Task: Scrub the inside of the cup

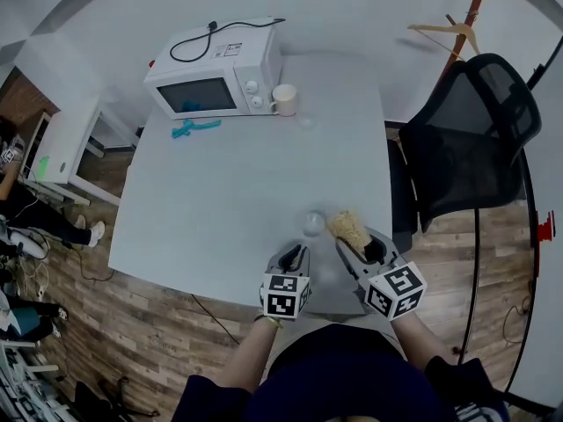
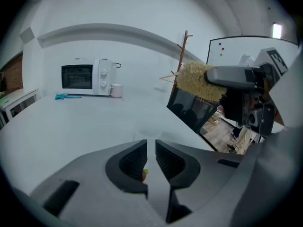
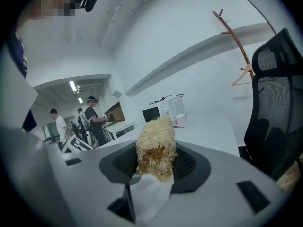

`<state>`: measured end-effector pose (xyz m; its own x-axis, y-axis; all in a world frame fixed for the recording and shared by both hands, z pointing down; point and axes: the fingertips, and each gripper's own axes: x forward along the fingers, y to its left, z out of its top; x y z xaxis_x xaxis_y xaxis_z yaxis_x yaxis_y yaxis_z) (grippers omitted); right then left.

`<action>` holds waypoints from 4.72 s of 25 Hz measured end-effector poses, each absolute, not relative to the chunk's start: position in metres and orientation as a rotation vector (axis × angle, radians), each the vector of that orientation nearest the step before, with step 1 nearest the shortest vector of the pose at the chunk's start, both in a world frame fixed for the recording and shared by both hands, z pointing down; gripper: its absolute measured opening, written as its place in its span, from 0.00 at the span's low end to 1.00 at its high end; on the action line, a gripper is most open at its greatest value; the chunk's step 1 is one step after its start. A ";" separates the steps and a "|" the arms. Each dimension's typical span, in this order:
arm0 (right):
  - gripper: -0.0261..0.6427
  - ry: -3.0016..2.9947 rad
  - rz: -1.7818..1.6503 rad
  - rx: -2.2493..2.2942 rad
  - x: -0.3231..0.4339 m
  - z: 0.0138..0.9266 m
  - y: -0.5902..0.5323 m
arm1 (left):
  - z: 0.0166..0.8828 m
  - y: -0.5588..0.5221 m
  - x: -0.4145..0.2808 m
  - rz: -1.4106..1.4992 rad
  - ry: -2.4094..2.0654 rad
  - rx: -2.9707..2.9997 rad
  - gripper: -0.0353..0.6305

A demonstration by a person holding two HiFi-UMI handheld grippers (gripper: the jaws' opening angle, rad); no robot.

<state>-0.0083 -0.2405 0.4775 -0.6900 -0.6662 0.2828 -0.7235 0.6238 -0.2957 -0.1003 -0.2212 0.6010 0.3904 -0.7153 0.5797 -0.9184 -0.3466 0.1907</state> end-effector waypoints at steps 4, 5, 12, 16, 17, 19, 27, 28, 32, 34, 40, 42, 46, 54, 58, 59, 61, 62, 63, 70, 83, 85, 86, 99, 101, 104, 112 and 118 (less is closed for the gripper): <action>0.31 -2.662 0.606 1.207 -0.003 0.483 -0.252 | 0.624 -0.233 -0.094 0.634 -1.326 2.191 0.31; 0.31 -2.654 0.613 1.217 -0.002 0.485 -0.254 | 0.630 -0.235 -0.092 0.655 -1.310 2.203 0.37; 0.31 -2.622 0.636 1.241 -0.002 0.495 -0.266 | 0.654 -0.257 -0.078 0.744 -1.248 2.251 0.52; 0.31 -2.606 0.643 1.245 -0.003 0.500 -0.270 | 0.664 -0.268 -0.069 0.767 -1.212 2.271 0.52; 0.31 -2.602 0.646 1.246 -0.003 0.501 -0.271 | 0.666 -0.271 -0.068 0.774 -1.208 2.273 0.52; 0.31 -2.593 0.652 1.247 -0.002 0.503 -0.271 | 0.669 -0.276 -0.065 0.786 -1.203 2.280 0.52; 0.31 -2.571 0.660 1.252 0.002 0.510 -0.273 | 0.673 -0.290 -0.062 0.816 -1.213 2.303 0.51; 0.31 -2.571 0.660 1.251 0.001 0.510 -0.272 | 0.672 -0.290 -0.062 0.819 -1.212 2.305 0.51; 0.31 -2.575 0.657 1.242 0.001 0.509 -0.271 | 0.668 -0.290 -0.062 0.823 -1.217 2.317 0.50; 0.31 -2.578 0.653 1.228 0.000 0.509 -0.270 | 0.664 -0.290 -0.062 0.828 -1.223 2.330 0.50; 0.31 -2.586 0.638 1.128 -0.008 0.513 -0.262 | 0.644 -0.289 -0.065 0.916 -1.268 2.438 0.50; 0.31 -2.584 0.615 1.078 -0.012 0.514 -0.258 | 0.636 -0.289 -0.066 0.946 -1.283 2.468 0.50; 0.31 -2.572 0.516 0.924 -0.022 0.516 -0.249 | 0.620 -0.286 -0.065 1.000 -1.318 2.524 0.50; 0.31 -2.497 0.167 0.598 -0.046 0.508 -0.239 | 0.598 -0.283 -0.069 1.203 -1.378 2.615 0.50; 0.31 -2.415 -0.018 0.456 -0.051 0.508 -0.234 | 0.588 -0.282 -0.070 1.303 -1.407 2.646 0.50; 0.31 -2.391 -0.069 0.430 -0.052 0.509 -0.233 | 0.586 -0.281 -0.070 1.329 -1.410 2.655 0.50; 0.31 -2.344 -0.168 0.377 -0.053 0.510 -0.232 | 0.582 -0.280 -0.068 1.379 -1.414 2.677 0.50; 0.31 -2.318 -0.218 0.348 -0.054 0.511 -0.231 | 0.580 -0.279 -0.067 1.397 -1.415 2.685 0.50; 0.31 -2.293 -0.266 0.320 -0.054 0.511 -0.231 | 0.579 -0.278 -0.066 1.408 -1.415 2.690 0.50; 0.31 -2.123 -0.542 0.079 -0.049 0.516 -0.223 | 0.574 -0.269 -0.056 1.477 -1.341 2.737 0.49; 0.31 -1.678 -1.437 -0.224 -0.055 0.520 -0.213 | 0.577 -0.261 -0.050 1.554 -1.174 2.762 0.48; 0.31 -1.714 -1.476 -0.273 -0.059 0.519 -0.202 | 0.576 -0.261 -0.050 1.581 -1.160 2.769 0.48; 0.31 -1.716 -1.475 -0.300 -0.057 0.522 -0.198 | 0.575 -0.261 -0.049 1.587 -1.155 2.772 0.48; 0.31 -1.957 -0.878 -0.082 -0.050 0.523 -0.216 | 0.570 -0.261 -0.046 1.577 -1.222 2.783 0.48; 0.31 -2.047 -0.664 -0.032 -0.052 0.520 -0.217 | 0.569 -0.262 -0.047 1.574 -1.236 2.779 0.48; 0.31 -2.147 -0.363 0.034 -0.055 0.514 -0.221 | 0.567 -0.263 -0.050 1.566 -1.258 2.774 0.48; 0.31 -2.291 0.578 0.249 -0.053 0.513 -0.236 | 0.565 -0.267 -0.055 1.525 -1.319 2.755 0.48; 0.31 -2.202 1.329 0.394 -0.045 0.514 -0.244 | 0.560 -0.269 -0.054 1.511 -1.363 2.766 0.48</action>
